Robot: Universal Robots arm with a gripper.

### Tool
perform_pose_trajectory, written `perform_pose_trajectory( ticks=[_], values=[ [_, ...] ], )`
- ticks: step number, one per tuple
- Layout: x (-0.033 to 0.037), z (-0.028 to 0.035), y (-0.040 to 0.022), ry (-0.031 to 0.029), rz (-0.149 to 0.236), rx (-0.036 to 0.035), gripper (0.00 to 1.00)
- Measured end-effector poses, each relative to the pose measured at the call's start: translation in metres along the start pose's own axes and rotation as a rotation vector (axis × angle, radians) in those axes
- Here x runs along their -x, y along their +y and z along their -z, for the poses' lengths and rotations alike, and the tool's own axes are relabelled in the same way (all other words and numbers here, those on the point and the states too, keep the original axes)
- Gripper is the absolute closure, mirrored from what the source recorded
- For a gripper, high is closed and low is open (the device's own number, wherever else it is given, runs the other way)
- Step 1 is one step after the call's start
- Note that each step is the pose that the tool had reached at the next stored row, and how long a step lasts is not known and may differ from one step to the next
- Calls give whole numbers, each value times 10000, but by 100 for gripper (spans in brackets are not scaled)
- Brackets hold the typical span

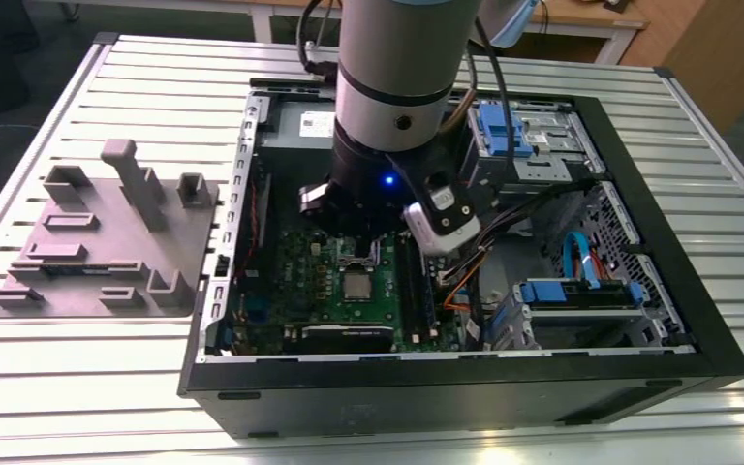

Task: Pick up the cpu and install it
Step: 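Close the cpu cover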

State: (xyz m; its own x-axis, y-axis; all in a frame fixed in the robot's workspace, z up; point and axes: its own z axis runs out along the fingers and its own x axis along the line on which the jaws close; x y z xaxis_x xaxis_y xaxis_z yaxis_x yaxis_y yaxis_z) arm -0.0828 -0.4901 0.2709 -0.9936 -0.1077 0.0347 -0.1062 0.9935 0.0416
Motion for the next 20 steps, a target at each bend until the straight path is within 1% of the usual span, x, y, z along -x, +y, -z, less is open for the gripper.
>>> perform_pose_trajectory(
  ticks=[5, 11, 17, 20],
  values=[
    [0, 0, 0, 38, 911, -32, 90],
    [0, 0, 0, 79, 1887, -66, 90],
    [0, 0, 0, 112, 2677, -94, 90],
    [-1, 0, -1, 124, 3005, -105, 90]
  ],
)
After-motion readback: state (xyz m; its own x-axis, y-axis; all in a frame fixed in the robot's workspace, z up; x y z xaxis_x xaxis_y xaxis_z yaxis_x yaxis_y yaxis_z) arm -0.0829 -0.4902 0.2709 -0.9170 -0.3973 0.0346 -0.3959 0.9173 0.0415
